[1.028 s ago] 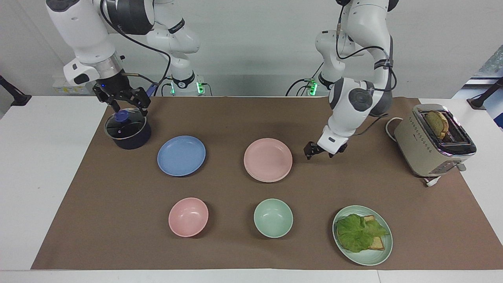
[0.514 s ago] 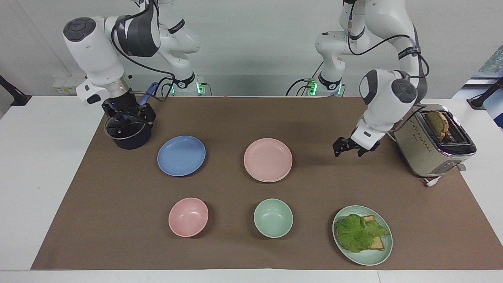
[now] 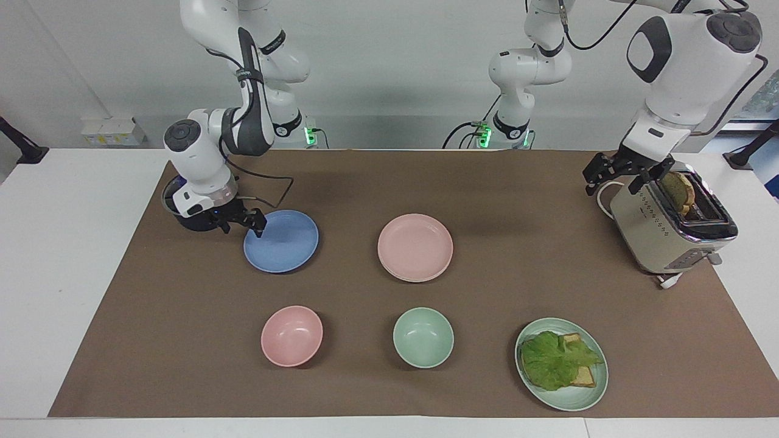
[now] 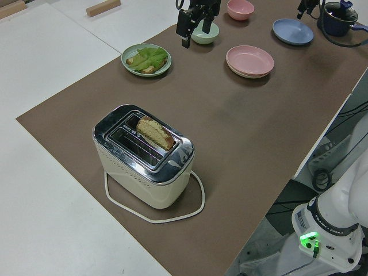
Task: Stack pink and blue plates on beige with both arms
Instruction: 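Withdraw the left gripper to rest while the right gripper reaches the blue plate, then grasp the blue plate rim with the right gripper, then lift the blue plate with the right gripper and carry it onto the pink plate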
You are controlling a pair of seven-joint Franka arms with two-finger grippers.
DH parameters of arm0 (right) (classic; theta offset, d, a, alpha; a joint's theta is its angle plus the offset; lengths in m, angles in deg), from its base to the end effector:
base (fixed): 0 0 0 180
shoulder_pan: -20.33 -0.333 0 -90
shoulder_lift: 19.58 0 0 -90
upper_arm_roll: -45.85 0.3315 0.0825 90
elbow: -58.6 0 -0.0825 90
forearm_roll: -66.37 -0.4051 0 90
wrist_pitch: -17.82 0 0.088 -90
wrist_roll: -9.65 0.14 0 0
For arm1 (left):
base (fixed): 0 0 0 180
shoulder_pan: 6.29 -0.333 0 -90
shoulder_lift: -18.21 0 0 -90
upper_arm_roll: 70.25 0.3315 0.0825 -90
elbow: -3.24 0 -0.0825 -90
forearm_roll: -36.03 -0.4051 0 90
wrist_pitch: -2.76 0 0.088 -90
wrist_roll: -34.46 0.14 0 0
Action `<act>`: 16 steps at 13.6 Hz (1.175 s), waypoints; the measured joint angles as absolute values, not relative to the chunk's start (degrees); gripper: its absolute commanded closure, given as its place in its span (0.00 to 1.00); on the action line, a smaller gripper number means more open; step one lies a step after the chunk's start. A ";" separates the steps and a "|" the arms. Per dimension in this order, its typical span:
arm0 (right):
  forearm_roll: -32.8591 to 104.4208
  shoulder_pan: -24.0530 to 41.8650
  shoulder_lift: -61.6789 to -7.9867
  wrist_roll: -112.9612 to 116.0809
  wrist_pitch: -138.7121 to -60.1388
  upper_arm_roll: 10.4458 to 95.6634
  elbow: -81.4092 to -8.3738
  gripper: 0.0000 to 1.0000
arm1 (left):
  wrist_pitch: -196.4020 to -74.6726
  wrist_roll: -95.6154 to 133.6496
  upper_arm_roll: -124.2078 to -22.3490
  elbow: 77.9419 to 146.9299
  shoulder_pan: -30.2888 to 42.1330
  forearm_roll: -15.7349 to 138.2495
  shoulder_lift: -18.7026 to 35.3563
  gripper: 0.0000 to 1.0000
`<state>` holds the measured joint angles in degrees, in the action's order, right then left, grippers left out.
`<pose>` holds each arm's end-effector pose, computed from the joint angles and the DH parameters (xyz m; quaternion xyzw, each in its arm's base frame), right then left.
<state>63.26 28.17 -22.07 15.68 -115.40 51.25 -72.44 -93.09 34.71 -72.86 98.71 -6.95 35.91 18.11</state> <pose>0.5343 -0.0204 0.3011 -0.9955 0.0924 0.0033 0.0217 0.5826 -0.0195 0.5676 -0.9998 0.0193 -0.0025 0.0010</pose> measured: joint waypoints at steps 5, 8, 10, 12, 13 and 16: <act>56.39 29.24 -22.89 9.66 -117.14 51.20 -73.83 0.26 | -90.52 36.70 -72.73 96.84 -7.35 35.45 18.11 0.00; 56.03 30.96 -23.97 7.19 -118.61 51.16 -74.82 0.34 | -90.40 36.70 -72.83 96.82 -7.35 35.45 18.11 0.00; 55.06 31.67 -24.44 5.86 -118.63 51.15 -74.96 0.55 | -90.41 36.70 -72.88 96.75 -7.35 35.45 18.12 0.00; 53.10 31.79 -24.57 4.43 -118.63 51.16 -74.97 0.94 | -90.41 36.70 -72.98 96.71 -7.35 35.45 18.12 0.00; 52.52 31.79 -24.57 4.32 -118.63 51.18 -74.97 1.00 | -90.41 36.70 -72.98 96.71 -7.35 35.45 18.12 0.00; 48.99 31.79 -24.53 2.09 -118.54 51.23 -74.96 1.00 | -90.40 36.69 -72.97 96.71 -7.35 35.45 18.12 0.00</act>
